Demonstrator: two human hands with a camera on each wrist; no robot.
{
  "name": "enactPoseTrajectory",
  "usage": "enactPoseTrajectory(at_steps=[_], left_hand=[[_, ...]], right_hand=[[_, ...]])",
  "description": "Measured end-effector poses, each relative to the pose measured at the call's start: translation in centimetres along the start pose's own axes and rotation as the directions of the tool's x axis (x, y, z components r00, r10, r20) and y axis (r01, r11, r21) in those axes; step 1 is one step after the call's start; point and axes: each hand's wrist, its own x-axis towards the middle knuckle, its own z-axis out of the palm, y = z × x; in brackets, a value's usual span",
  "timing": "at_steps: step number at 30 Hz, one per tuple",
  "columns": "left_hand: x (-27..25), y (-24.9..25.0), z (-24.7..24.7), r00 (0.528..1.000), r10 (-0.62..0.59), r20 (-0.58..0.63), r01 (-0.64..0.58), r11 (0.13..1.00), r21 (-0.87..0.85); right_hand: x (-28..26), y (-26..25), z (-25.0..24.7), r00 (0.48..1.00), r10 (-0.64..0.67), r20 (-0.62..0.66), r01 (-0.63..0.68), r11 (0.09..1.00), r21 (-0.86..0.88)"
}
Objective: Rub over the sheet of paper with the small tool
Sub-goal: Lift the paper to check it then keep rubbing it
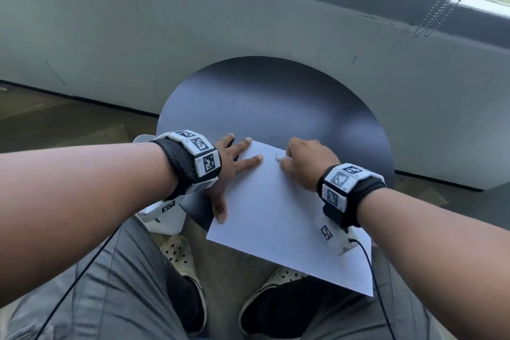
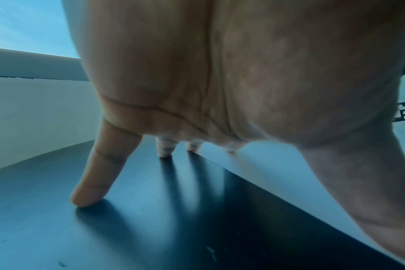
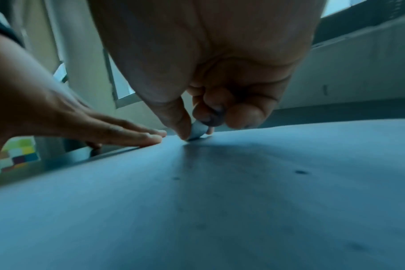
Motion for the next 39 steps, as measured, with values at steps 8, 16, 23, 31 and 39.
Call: enactPoseTrajectory(at_steps=[8, 16, 23, 31, 39], left_hand=[[0.2, 0.2, 0.0, 1.0, -0.004, 0.011, 0.004, 1.0, -0.003], [-0.1, 0.4, 0.2, 1.0, 0.001, -0.028, -0.004, 0.996, -0.093], [-0.5, 1.6, 0.0, 0.998, -0.042, -0.042, 0.038, 0.996, -0.079], [-0.6, 1.8, -0.1, 0.999, -0.048, -0.014, 0.047, 0.997, -0.06], [-0.1, 1.7, 0.2, 0.999, -0.041, -0.012, 0.041, 0.997, -0.072]], right_hand=[[0.4, -0.2, -0.3, 0.997, -0.072, -0.008, 0.071, 0.995, -0.074], [-4.3, -2.6, 1.9, 0.888, -0.456, -0.05, 0.439, 0.877, -0.194], [-2.0, 0.3, 0.7, 0.982, -0.185, -0.043, 0.175, 0.971, -0.165], [-6.8, -2.6, 2.0, 0.845, -0.521, 0.119, 0.534, 0.834, -0.143], [-6.8, -2.2, 2.2, 0.889, -0.451, 0.079, 0.457, 0.886, -0.077]])
